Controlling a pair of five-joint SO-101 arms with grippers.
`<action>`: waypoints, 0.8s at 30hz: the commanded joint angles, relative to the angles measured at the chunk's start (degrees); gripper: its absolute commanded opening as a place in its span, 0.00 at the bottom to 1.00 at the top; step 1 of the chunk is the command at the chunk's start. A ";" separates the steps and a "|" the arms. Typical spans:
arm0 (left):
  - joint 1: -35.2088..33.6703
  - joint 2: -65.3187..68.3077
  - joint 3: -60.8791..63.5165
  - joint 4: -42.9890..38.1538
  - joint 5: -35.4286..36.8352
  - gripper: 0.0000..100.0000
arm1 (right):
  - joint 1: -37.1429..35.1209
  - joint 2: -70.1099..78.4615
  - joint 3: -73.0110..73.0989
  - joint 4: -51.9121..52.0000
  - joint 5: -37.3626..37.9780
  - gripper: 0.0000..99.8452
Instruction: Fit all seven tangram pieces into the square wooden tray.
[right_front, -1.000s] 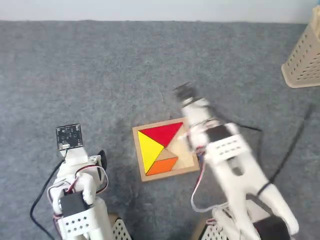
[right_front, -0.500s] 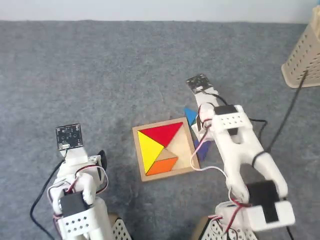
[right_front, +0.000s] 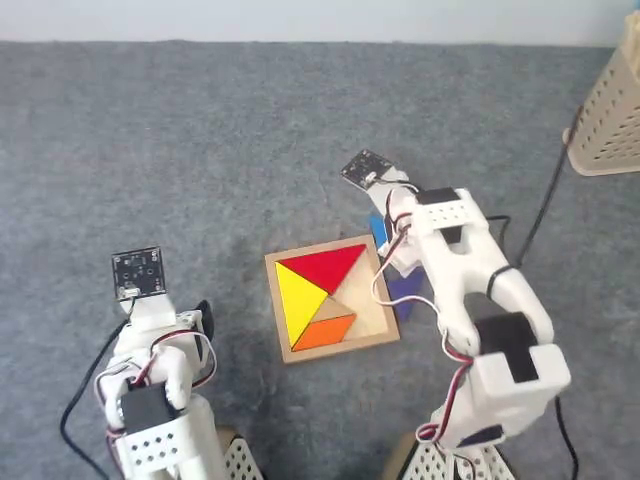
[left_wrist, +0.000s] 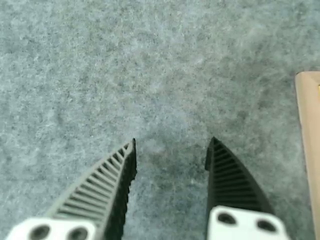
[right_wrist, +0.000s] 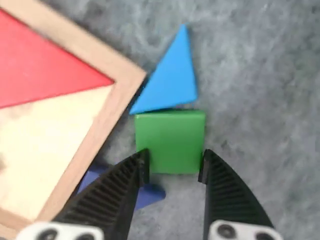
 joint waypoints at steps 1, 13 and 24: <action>0.09 -0.88 -0.75 0.26 -0.26 0.22 | 1.10 3.91 -4.40 -1.19 1.05 0.17; 0.09 -0.88 -0.75 0.26 -0.26 0.22 | 4.09 4.26 -4.92 -3.03 -4.75 0.07; 0.09 -0.88 -0.75 0.26 -0.26 0.22 | -4.00 -4.79 -4.48 4.53 -4.31 0.23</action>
